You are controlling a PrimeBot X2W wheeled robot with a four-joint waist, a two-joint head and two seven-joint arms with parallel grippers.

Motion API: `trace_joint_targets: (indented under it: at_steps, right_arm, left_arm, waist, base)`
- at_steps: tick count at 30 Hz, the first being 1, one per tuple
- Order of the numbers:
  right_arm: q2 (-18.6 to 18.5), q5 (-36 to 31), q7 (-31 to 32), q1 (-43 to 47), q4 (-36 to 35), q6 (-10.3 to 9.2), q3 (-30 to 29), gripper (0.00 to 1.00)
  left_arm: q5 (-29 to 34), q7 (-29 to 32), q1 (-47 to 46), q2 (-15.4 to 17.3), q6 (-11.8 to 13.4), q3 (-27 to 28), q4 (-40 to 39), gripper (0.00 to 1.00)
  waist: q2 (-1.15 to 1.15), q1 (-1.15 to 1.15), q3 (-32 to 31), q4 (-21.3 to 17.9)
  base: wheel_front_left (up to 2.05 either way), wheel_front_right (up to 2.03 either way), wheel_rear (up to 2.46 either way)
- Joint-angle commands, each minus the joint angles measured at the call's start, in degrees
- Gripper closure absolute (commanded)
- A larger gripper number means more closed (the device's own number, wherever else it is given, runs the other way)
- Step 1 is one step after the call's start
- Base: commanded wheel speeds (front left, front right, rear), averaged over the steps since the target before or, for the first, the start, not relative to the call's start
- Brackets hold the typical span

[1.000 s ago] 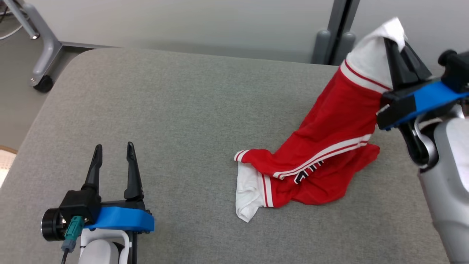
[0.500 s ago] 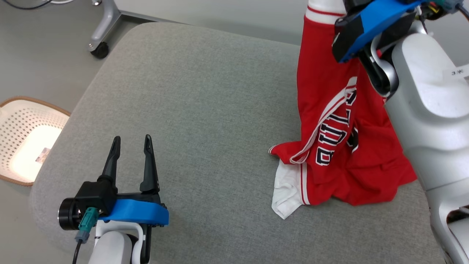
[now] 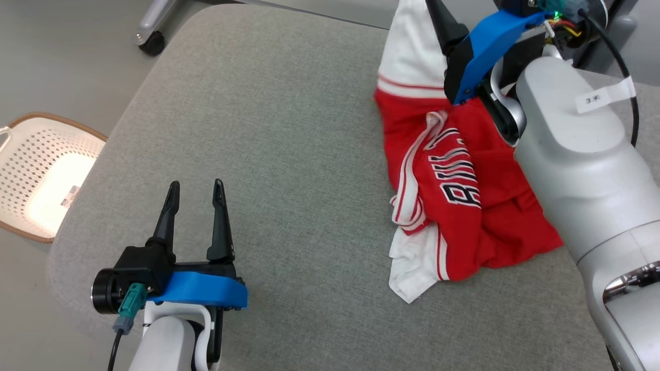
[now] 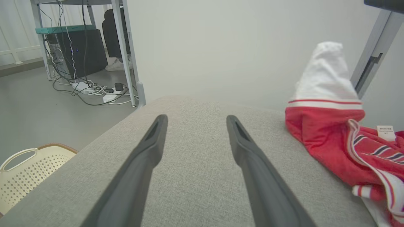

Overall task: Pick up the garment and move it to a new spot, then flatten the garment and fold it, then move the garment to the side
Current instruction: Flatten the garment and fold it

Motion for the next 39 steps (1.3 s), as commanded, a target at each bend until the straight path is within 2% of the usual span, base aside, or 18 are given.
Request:
trace_joint_targets:
  at_steps: [1, 6, 10, 16, 21, 31, 39]
  right_arm:
    - [-0.2, 0.5, -0.8, 1.4, 0.7, 0.02, 0.8, 0.0]
    - [-2.3, 2.9, -2.4, 4.1, 0.4, 0.02, 2.4, 0.0]
    - [-5.4, 5.2, -2.7, 7.9, -2.1, 0.02, 2.7, 0.0]
    - [-10.9, 7.6, -2.7, 17.1, -11.0, 0.02, -0.1, 0.0]
    - [-13.6, 8.1, -2.7, 25.4, -17.4, 0.02, -4.2, 0.0]
    - [-13.6, 6.2, -2.7, 40.9, -27.3, 0.02, -11.1, 0.0]
    - [-12.4, 4.1, -0.3, 40.5, -28.9, 0.02, -11.3, 0.0]
  left_arm:
    - [0.3, -0.2, -1.1, -0.1, 0.3, 0.2, -0.2, 0.0]
    - [1.3, -0.2, -1.2, -0.1, -0.1, 1.4, -0.1, 0.0]
    - [2.1, -0.2, -0.7, -0.1, -0.4, 2.6, -0.3, 0.0]
    - [3.3, -0.3, 1.1, 0.6, -0.7, 4.6, -0.8, 0.0]
    - [4.0, -0.3, 2.3, 1.1, -0.9, 6.0, -1.3, 0.0]
    - [5.0, -0.2, 3.6, 1.2, -1.3, 7.3, -2.0, 0.0]
    - [5.2, -0.2, 2.2, 0.8, -1.8, 6.5, -1.9, 0.0]
  waist:
    - [0.0, -0.01, -0.2, -1.0]
    - [0.0, -0.01, -0.8, -4.2]
    - [0.0, -0.01, -1.8, -6.8]
    - [0.0, -0.01, -3.5, -10.7]
    - [0.0, -0.01, -4.4, -13.5]
    - [0.0, -0.01, -5.7, -16.8]
    - [0.0, -0.01, -4.7, -16.0]
  base:
    - [0.0, 0.0, 0.0]
    - [0.0, 0.0, 0.0]
    - [0.0, 0.0, 0.0]
    - [0.0, 0.0, 0.0]
    - [0.0, 0.0, 0.0]
    - [0.0, 0.0, 0.0]
    - [0.0, 0.0, 0.0]
